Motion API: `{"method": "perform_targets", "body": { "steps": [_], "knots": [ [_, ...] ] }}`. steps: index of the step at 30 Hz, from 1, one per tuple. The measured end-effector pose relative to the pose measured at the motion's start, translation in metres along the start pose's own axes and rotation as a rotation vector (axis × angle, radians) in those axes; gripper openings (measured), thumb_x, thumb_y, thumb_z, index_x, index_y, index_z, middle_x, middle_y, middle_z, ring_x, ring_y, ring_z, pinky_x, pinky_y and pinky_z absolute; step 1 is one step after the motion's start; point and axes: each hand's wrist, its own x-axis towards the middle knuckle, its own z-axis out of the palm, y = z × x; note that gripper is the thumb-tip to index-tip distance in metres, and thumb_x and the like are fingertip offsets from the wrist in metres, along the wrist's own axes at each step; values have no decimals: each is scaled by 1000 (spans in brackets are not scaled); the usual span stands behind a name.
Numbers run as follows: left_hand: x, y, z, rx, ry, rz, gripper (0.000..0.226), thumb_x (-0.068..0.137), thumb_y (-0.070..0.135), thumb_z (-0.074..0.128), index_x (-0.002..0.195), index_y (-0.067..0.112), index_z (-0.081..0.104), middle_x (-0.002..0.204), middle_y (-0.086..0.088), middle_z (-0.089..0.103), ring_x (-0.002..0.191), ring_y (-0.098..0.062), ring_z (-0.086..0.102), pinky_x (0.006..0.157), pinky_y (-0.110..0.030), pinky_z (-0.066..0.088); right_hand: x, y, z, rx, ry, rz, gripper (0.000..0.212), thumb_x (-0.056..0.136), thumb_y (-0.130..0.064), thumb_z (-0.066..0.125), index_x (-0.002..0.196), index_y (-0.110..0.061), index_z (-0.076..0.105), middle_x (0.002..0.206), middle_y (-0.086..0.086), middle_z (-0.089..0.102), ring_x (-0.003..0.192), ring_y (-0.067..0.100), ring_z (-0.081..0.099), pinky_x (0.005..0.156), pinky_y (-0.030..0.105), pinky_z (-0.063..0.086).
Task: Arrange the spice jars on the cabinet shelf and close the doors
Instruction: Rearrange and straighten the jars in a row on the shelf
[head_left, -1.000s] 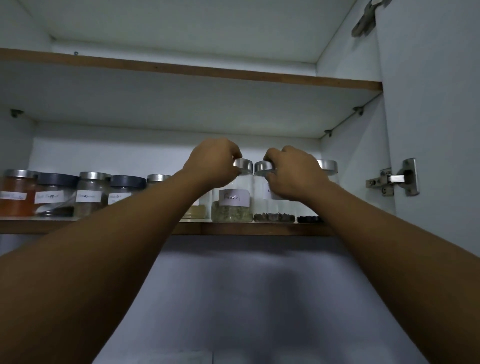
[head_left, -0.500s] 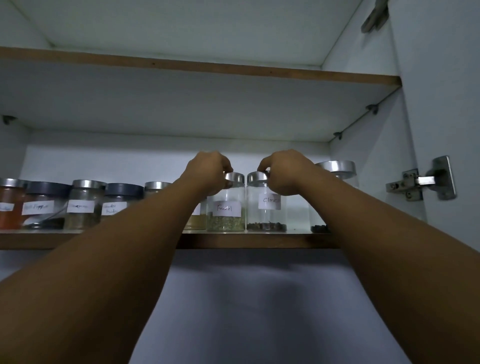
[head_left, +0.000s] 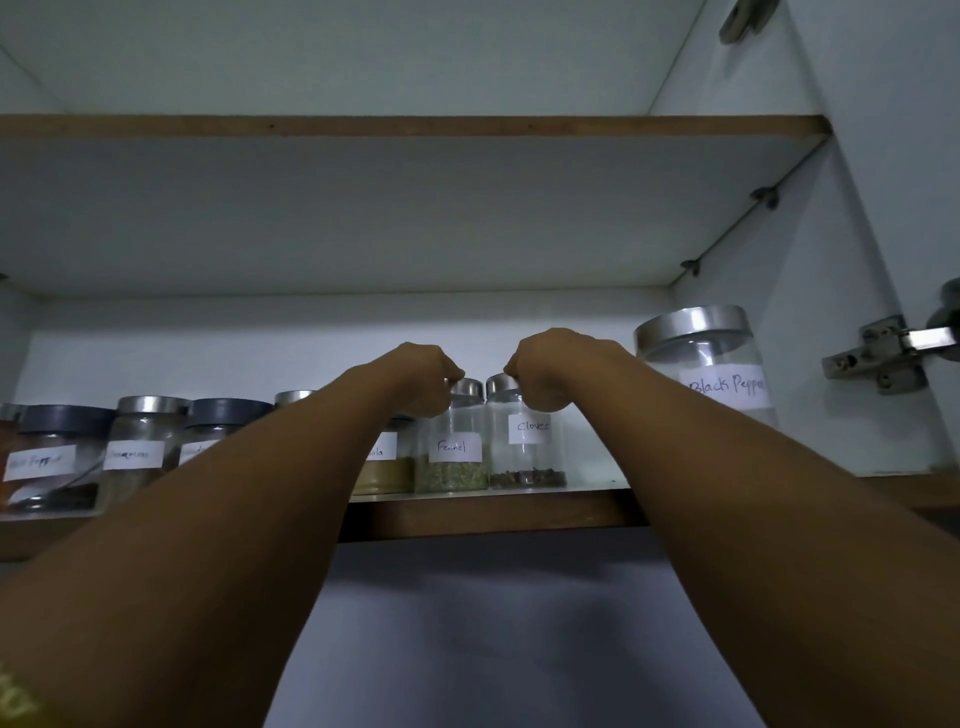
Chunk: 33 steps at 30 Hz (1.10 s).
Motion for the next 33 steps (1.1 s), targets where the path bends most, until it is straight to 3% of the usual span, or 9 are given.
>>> {"method": "perform_targets", "body": {
  "steps": [4,10,15,20,24,26,28,30,33],
  "knots": [
    [8,-7,7,11,-42,1,41,92,14,49,133,16,49,135,-8,53,121,-27,48,94,-31,37,13,0,6,88,20,35,25,87,-18,55,110,-12,62,110,10,63,103,29,60,83,38,49],
    [15,-6,13,115,-141,-11,50,94,11,41,143,12,32,144,-12,42,131,-29,39,105,-38,32,28,-1,22,-85,-165,25,55,83,-7,49,138,-16,44,130,7,52,115,26,55,95,34,45],
    [17,-5,20,122,-238,-28,52,91,9,40,141,6,24,134,-17,46,120,-31,47,97,-40,41,26,-1,20,-161,-220,-17,53,88,-4,47,140,-9,38,91,5,54,83,23,55,75,30,41],
    [17,-1,23,156,-244,-20,64,93,7,36,146,0,1,152,-19,19,132,-35,35,100,-37,36,22,0,23,-78,-307,35,59,90,-9,51,145,-9,28,134,13,51,93,22,62,74,32,47],
    [14,-1,26,145,-192,-11,65,92,8,39,147,5,5,154,-16,14,134,-35,33,102,-37,35,15,-6,29,-83,-203,1,69,90,-9,52,148,-6,14,144,17,38,69,21,51,80,33,44],
    [11,1,22,79,-109,15,69,91,14,48,147,9,10,156,-12,12,138,-32,28,107,-38,31,12,-13,32,-69,-152,0,78,89,-6,54,149,-7,4,153,22,19,104,32,55,92,40,44],
    [6,3,17,-55,29,34,67,90,20,54,147,14,18,156,-8,18,140,-28,25,111,-37,27,5,-20,31,-23,-96,33,88,86,-2,54,149,-14,-6,154,26,-11,127,43,40,96,45,43],
    [-1,8,13,-125,124,66,57,89,18,52,142,15,31,146,-10,39,132,-27,38,105,-37,35,-6,-24,27,-46,-21,23,83,85,-4,54,150,-15,4,153,27,-12,126,42,42,88,42,45],
    [-17,18,10,-87,138,116,44,84,11,51,128,14,44,119,-11,60,106,-26,54,85,-37,48,-24,-23,20,-165,125,-43,60,84,-13,57,140,-14,37,147,24,27,123,34,42,92,41,41]
  ]
}}
